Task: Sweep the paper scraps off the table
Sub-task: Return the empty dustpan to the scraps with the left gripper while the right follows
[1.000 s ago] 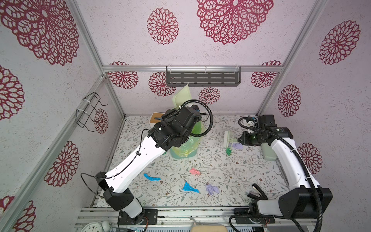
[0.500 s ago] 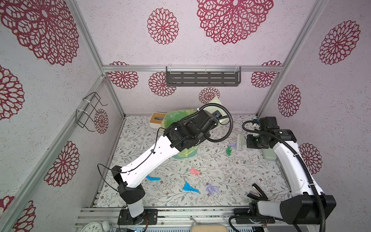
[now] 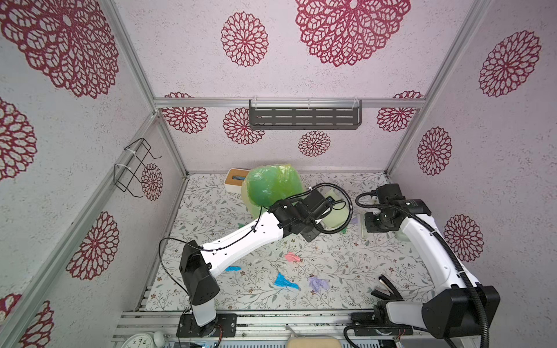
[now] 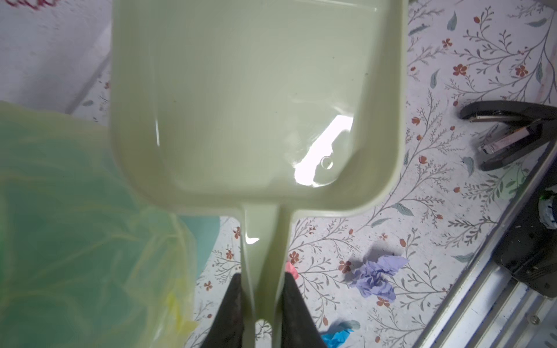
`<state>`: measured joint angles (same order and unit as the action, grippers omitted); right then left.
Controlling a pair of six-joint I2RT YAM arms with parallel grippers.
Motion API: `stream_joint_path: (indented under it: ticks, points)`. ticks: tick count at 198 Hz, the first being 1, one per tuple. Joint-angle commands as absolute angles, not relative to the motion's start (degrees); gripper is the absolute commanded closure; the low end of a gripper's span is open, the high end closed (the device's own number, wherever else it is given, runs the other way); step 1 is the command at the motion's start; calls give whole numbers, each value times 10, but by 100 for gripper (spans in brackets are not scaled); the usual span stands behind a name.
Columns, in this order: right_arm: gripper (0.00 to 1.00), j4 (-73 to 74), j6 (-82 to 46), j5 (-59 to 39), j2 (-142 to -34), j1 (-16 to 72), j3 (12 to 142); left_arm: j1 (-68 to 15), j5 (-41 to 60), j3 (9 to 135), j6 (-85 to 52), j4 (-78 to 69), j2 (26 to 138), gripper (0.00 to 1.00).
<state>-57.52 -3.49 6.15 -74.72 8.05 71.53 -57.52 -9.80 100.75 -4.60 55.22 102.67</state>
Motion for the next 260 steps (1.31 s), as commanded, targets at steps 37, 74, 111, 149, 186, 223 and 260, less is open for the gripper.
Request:
stream_joint_path:
  ticks: [37, 74, 111, 149, 186, 223, 260]
  points:
    - [100, -557, -16, 121, -784, 125, 729, -575, -32, 943, -76, 508, 1056, 87]
    - [100, -542, -6, 124, -813, 132, 750, -572, -27, 910, -74, 501, 1072, 88]
    - [100, -534, 3, 128, -848, 140, 779, -569, -17, 891, -76, 494, 1085, 88]
    - [100, -525, 12, 127, -878, 147, 791, -567, -10, 878, -77, 488, 1096, 88]
    - [100, -530, 17, 116, -895, 162, 808, -561, -5, 867, -81, 481, 1100, 88]
    - [100, -539, 16, 102, -902, 179, 822, -552, -3, 867, -79, 488, 1112, 88]
    - [100, -552, 16, 86, -899, 190, 839, -546, 2, 869, -74, 488, 1120, 88]
